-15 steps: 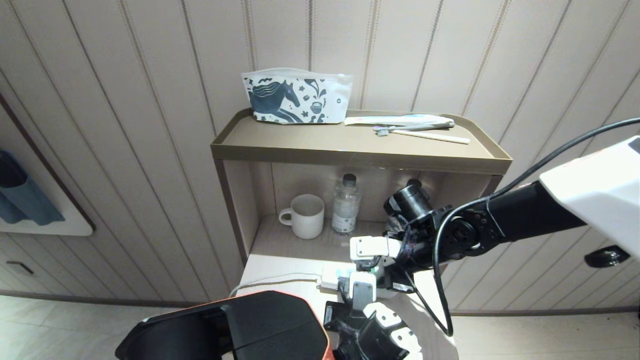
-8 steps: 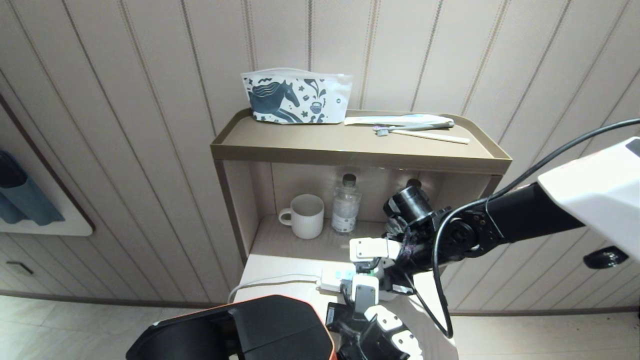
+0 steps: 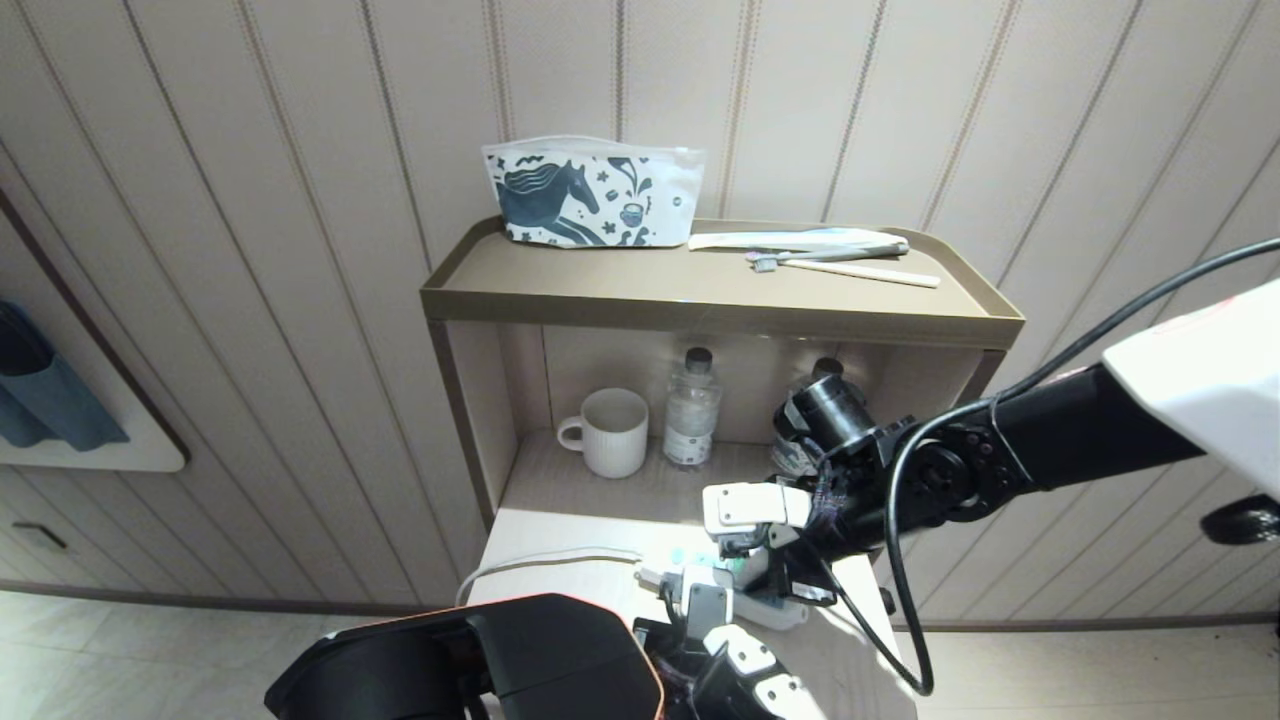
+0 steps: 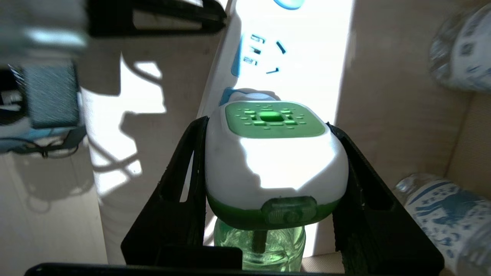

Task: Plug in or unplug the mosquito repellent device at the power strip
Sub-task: Hold the socket with your left hand and unplug it with your right hand

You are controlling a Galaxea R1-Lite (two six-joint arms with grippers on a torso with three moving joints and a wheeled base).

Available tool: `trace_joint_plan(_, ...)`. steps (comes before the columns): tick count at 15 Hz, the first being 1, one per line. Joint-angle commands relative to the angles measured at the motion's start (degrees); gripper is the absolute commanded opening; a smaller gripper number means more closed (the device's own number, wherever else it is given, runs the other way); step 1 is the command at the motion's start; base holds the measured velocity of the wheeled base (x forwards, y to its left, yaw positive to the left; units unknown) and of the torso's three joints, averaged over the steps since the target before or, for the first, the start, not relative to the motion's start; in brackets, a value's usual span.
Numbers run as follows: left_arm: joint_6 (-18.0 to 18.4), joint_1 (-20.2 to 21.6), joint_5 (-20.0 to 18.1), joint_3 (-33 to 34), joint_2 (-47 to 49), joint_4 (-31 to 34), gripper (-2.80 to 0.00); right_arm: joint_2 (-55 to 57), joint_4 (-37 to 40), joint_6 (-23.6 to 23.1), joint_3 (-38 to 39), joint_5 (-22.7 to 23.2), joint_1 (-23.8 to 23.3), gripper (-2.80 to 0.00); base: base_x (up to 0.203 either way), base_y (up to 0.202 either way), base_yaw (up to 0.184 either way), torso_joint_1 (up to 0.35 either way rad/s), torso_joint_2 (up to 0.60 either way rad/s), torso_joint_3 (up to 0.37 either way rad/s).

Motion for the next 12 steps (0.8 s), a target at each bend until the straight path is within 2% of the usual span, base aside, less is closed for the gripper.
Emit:
trace_joint_plan(1, -0.2, 0.0, 0.3, 0.3, 0.0, -0.3, -2.8, -1.7, -0.1, -0.1, 0.0, 0.4, 0.1, -2.8, 0.0, 0.0, 0.0, 0.0, 0.0, 0.0)
trace_joint_plan(7, -0.1, -0.1, 0.2, 0.5, 0.0, -0.4, -2.8, -5.1, -0.1, 0.1, 0.6, 1.2, 0.7, -2.8, 0.0, 0.0, 0.0, 0.0, 0.0, 0.0)
trace_joint_plan(12, -0.1, 0.4, 0.1, 0.8, -0.6, -0.7, -2.8, -2.9, -0.2, 0.5, 0.6, 2.5, 0.8, -2.8, 0.0, 0.0, 0.0, 0.0, 0.0, 0.0)
